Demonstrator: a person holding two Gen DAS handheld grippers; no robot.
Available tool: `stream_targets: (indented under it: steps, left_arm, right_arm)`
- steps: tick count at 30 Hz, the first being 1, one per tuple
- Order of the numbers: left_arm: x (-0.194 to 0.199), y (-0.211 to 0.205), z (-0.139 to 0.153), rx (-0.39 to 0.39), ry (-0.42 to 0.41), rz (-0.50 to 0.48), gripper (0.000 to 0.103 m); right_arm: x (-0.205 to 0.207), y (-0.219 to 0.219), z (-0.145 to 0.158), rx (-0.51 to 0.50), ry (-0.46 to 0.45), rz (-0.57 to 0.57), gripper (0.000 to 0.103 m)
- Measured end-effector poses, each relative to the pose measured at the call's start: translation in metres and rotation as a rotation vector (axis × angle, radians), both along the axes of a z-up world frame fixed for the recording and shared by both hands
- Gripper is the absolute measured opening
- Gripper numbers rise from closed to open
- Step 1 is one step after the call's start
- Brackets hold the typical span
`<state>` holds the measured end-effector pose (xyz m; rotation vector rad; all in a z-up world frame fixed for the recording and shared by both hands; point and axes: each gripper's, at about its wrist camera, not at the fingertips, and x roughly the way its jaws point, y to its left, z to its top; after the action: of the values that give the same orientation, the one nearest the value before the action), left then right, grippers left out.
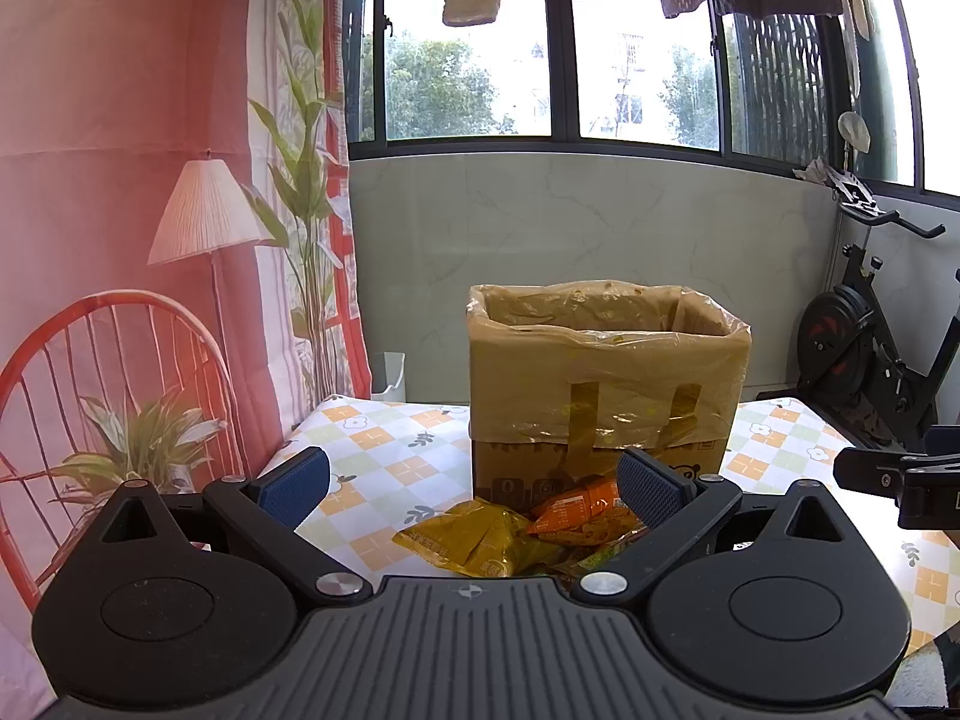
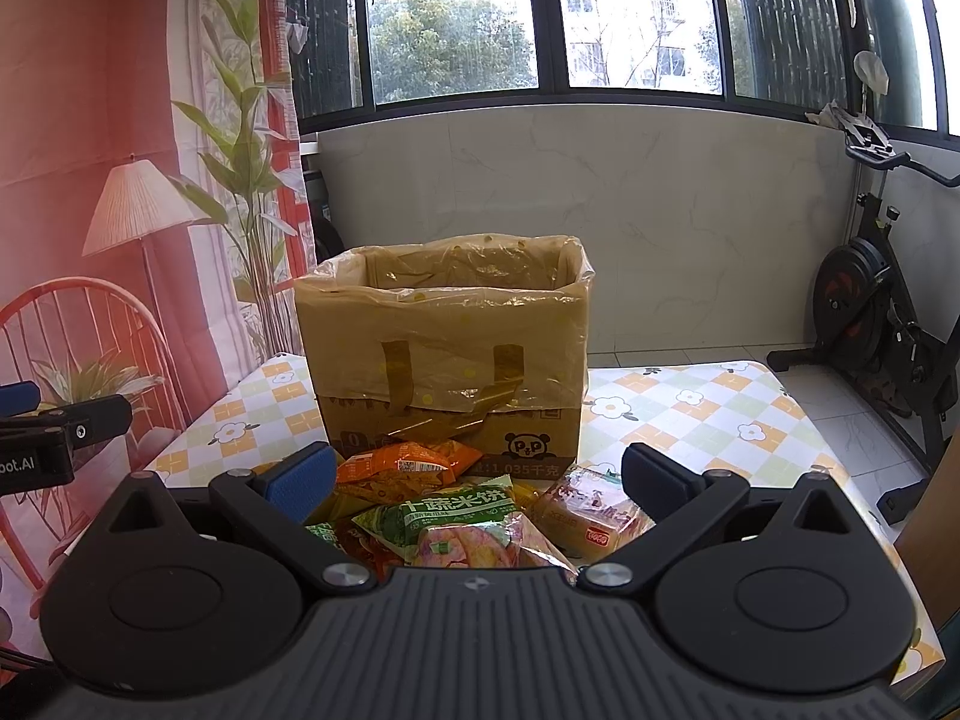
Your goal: Organize snacks
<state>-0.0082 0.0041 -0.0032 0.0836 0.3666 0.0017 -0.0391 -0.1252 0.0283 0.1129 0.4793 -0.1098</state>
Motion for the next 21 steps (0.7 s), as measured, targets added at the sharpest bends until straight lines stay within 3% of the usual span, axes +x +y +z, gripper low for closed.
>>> stream_targets:
  steps: [11, 16, 21]
  left_arm:
    - [0.009, 0.005, 0.002, 0.015, 0.002, 0.027, 0.103]
    - [0.03, 0.019, -0.001, 0.03, -0.003, 0.097, 0.103]
    - [0.054, 0.037, -0.014, -0.026, 0.035, 0.148, 0.102]
  right_arm:
    - [0.002, -0.007, -0.005, 0.055, -0.003, 0.004, 0.103]
    - [0.01, -0.024, -0.009, 0.058, -0.045, 0.002, 0.103]
    - [0.029, -0.039, -0.02, 0.064, -0.114, -0.004, 0.103]
